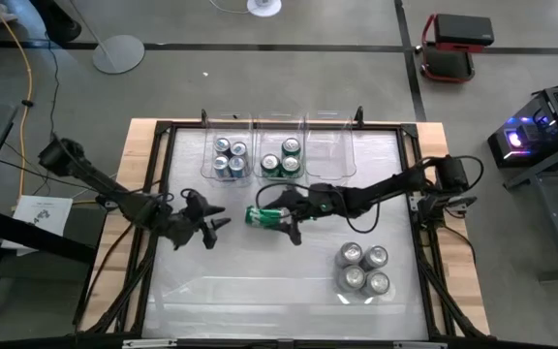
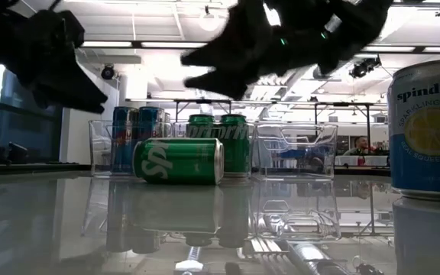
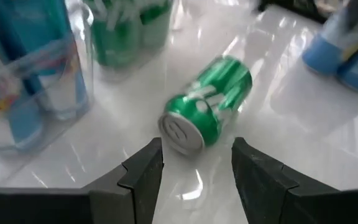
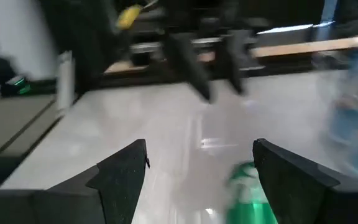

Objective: Sort soda cans
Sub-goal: Put the green soda can into the center transparent bin

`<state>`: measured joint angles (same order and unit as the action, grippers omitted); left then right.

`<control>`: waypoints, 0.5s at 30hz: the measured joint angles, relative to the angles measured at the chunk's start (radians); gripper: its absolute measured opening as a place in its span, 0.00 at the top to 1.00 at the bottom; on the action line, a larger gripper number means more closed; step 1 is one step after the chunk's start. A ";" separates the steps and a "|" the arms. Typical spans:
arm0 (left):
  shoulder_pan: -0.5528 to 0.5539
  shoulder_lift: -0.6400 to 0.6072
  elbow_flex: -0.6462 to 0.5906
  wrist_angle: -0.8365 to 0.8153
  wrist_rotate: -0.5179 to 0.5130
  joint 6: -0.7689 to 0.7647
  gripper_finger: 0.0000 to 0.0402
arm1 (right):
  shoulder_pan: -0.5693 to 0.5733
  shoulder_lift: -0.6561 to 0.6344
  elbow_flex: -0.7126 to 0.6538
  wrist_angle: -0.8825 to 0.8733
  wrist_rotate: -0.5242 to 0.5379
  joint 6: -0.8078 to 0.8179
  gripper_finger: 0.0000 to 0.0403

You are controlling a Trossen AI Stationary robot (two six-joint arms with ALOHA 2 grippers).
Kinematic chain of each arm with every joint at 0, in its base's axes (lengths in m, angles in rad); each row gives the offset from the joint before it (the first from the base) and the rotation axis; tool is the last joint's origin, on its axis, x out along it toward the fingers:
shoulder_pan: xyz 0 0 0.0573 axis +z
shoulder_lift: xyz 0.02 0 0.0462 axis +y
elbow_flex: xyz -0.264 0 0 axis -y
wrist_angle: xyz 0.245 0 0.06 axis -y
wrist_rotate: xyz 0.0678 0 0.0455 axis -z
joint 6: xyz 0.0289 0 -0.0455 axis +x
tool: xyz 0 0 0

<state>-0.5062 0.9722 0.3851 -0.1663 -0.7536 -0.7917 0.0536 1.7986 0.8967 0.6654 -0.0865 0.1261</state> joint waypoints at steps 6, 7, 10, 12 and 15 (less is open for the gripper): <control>0.072 0.000 0.000 -0.006 -0.053 0.043 0.57 | -0.011 0.014 0.273 -0.516 -0.023 -0.112 0.29; 0.081 0.000 0.000 -0.005 -0.073 0.043 0.57 | -0.016 0.025 0.325 -0.611 -0.018 -0.142 0.28; 0.098 0.000 0.000 -0.011 -0.086 0.045 0.57 | -0.031 0.086 0.482 -0.824 -0.019 -0.168 0.24; 0.101 0.000 0.000 -0.023 -0.083 0.045 0.57 | -0.039 0.137 0.580 -0.939 -0.034 -0.181 0.20; 0.099 0.000 0.000 -0.044 -0.080 0.042 0.57 | -0.048 0.232 0.716 -1.103 -0.043 -0.220 0.14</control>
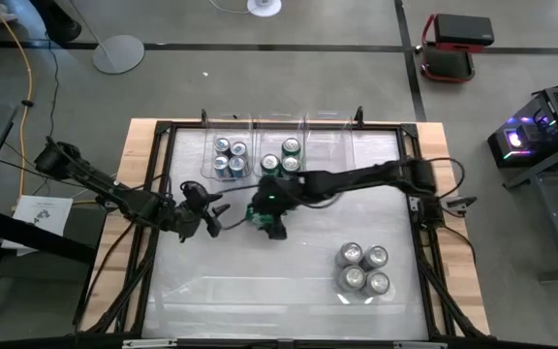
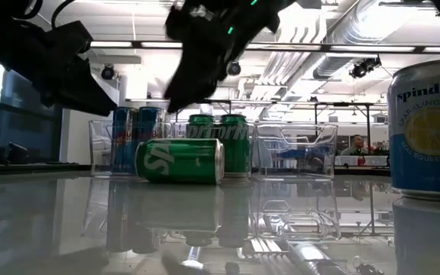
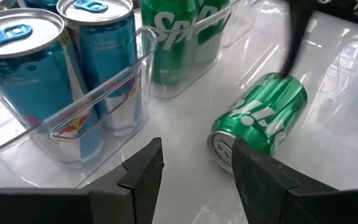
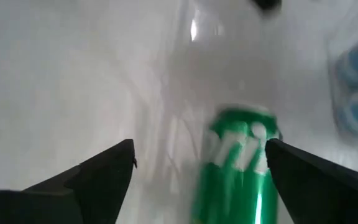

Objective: Sort soda cans
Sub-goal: Put the green soda can into the center transparent bin

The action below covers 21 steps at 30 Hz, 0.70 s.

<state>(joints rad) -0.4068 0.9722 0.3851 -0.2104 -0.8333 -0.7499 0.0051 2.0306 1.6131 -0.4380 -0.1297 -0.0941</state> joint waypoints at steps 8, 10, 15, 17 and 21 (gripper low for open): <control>0.000 0.000 0.000 -0.006 0.001 -0.005 0.57 | -0.026 0.236 0.310 -0.322 0.103 0.018 0.10; 0.000 0.000 0.000 -0.006 0.001 -0.005 0.57 | -0.023 0.285 0.353 -0.372 0.095 0.006 0.10; 0.000 0.000 0.000 -0.004 0.028 -0.006 0.57 | -0.007 0.354 0.389 -0.426 0.095 -0.019 0.10; 0.000 0.000 0.000 -0.005 0.040 -0.006 0.57 | 0.004 0.366 0.382 -0.422 0.092 -0.013 0.10; -0.005 0.000 0.000 -0.004 0.045 -0.008 0.57 | 0.020 0.365 0.353 -0.392 0.095 0.027 0.14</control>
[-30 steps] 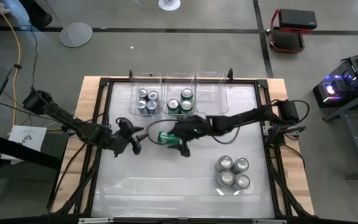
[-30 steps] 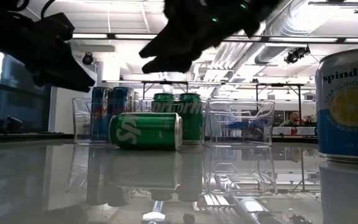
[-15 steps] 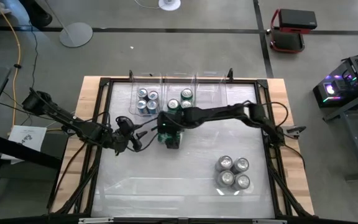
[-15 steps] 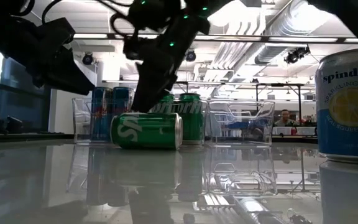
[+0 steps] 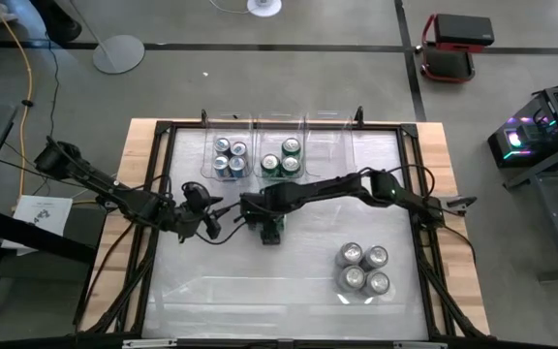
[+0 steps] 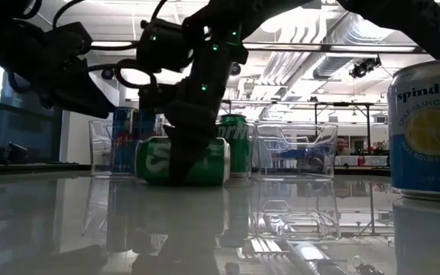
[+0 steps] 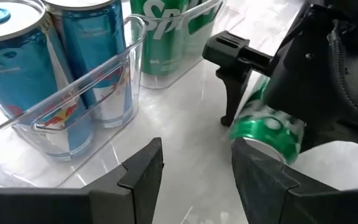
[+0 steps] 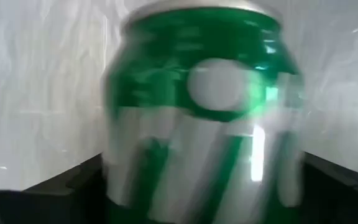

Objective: Sort soda cans
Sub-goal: Put the green soda can into the center transparent bin

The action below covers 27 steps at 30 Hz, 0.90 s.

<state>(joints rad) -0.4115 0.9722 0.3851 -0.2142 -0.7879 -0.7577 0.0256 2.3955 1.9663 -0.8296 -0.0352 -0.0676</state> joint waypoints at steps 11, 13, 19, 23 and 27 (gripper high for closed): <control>-0.128 -0.001 0.007 0.035 -0.200 -0.071 0.57 | 0.062 -0.330 -0.486 0.470 0.227 0.151 0.29; -0.151 -0.002 0.002 0.018 -0.223 -0.055 0.57 | 0.066 -0.413 -0.648 0.653 0.260 0.194 0.29; -0.153 0.018 -0.040 0.282 -0.222 0.134 0.57 | 0.084 -0.476 -1.015 1.496 0.310 0.217 0.27; -0.113 0.018 -0.080 0.577 -0.123 0.291 0.51 | 0.087 -0.460 -1.085 1.688 0.393 0.225 0.27; -0.042 0.043 -0.087 0.687 -0.046 0.361 0.38 | 0.088 -0.457 -1.076 1.695 0.446 0.151 0.27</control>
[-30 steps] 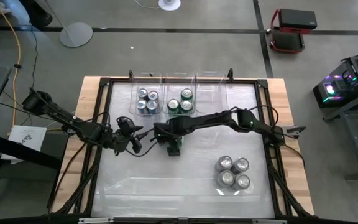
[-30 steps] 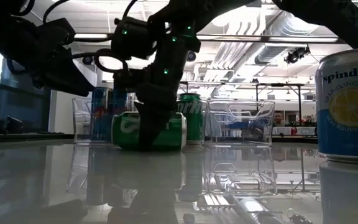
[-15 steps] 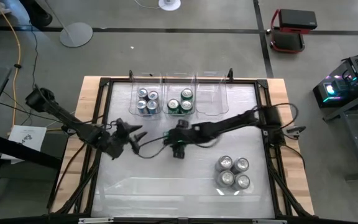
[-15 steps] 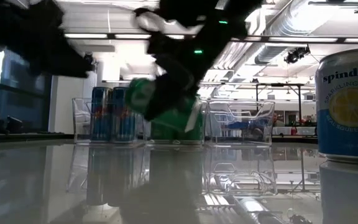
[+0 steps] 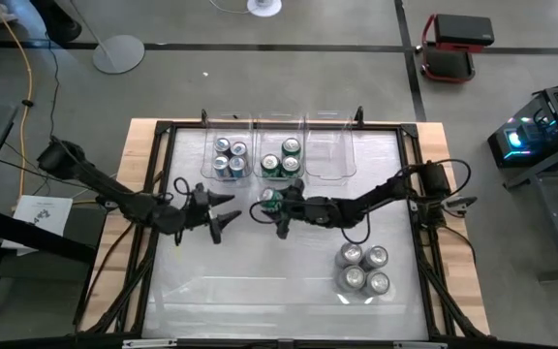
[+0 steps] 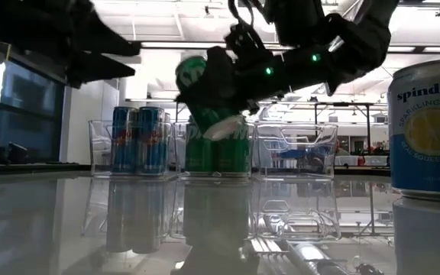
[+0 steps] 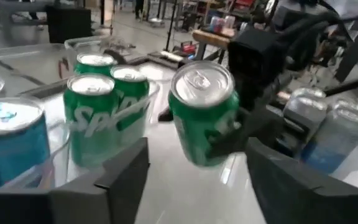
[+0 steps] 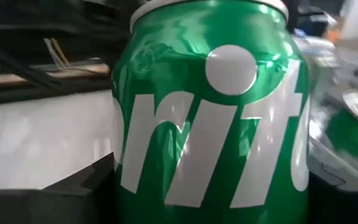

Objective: Sort soda cans
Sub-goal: Put the green soda can into the center transparent bin

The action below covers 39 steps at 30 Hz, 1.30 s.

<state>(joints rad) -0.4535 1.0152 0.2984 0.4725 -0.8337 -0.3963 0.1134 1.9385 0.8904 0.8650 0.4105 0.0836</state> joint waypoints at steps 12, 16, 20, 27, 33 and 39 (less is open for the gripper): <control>0.174 0.197 0.088 0.215 0.092 0.167 0.13 | 0.003 0.000 0.029 -0.001 -0.011 -0.066 0.27; 0.184 0.288 0.173 0.213 0.080 0.245 0.13 | 0.004 0.000 0.028 -0.007 -0.008 -0.066 0.27; 0.201 0.358 0.241 0.217 0.061 0.249 0.13 | 0.003 0.001 0.028 -0.009 0.012 -0.062 0.27; 0.200 0.401 0.273 0.204 0.109 0.135 0.13 | 0.004 0.001 0.028 -0.018 0.013 -0.063 0.27; 0.167 0.339 0.272 0.152 0.121 0.142 0.13 | 0.002 0.001 0.028 -0.011 0.050 -0.035 0.27; 0.141 0.324 0.271 0.006 0.144 0.140 0.13 | 0.012 0.111 0.033 0.177 0.085 0.013 0.27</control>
<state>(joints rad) -0.3125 1.3396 0.5690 0.4789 -0.6899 -0.2558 0.1257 2.0498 0.9236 1.0421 0.4951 0.0967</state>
